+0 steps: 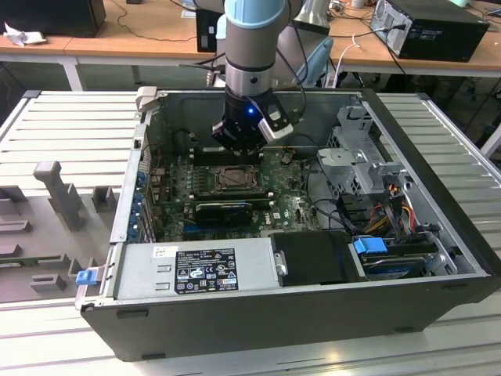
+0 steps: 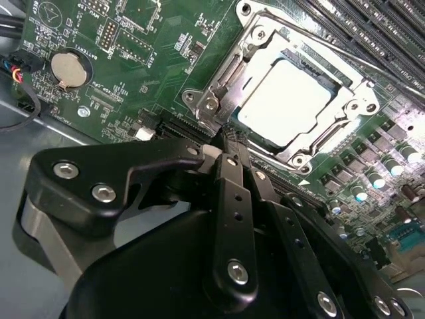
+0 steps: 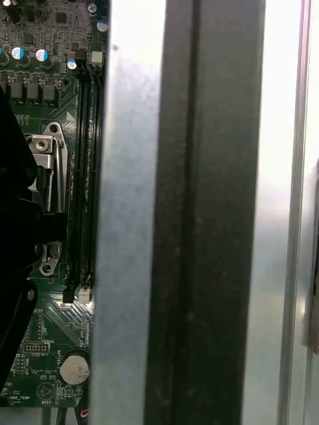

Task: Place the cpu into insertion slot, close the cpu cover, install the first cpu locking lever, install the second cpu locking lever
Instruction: 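Install the first cpu locking lever, then install the second cpu locking lever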

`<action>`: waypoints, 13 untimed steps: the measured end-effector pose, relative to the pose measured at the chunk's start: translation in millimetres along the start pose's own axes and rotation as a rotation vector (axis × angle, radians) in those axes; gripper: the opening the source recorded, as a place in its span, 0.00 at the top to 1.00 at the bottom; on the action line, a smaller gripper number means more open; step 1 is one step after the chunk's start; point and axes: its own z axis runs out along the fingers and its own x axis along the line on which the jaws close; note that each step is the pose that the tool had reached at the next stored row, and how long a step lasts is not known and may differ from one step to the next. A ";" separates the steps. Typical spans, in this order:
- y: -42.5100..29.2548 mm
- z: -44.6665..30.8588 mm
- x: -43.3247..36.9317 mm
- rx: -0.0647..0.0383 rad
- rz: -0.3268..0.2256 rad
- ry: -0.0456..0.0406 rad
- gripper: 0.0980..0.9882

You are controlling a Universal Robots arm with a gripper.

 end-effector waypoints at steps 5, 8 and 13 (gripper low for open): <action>-1.9 -0.2 0.1 0.000 0.000 0.0000 0.99; -3.9 -0.3 0.2 0.000 0.000 -0.0001 0.99; -4.3 -4.3 0.1 0.001 0.000 0.0001 0.99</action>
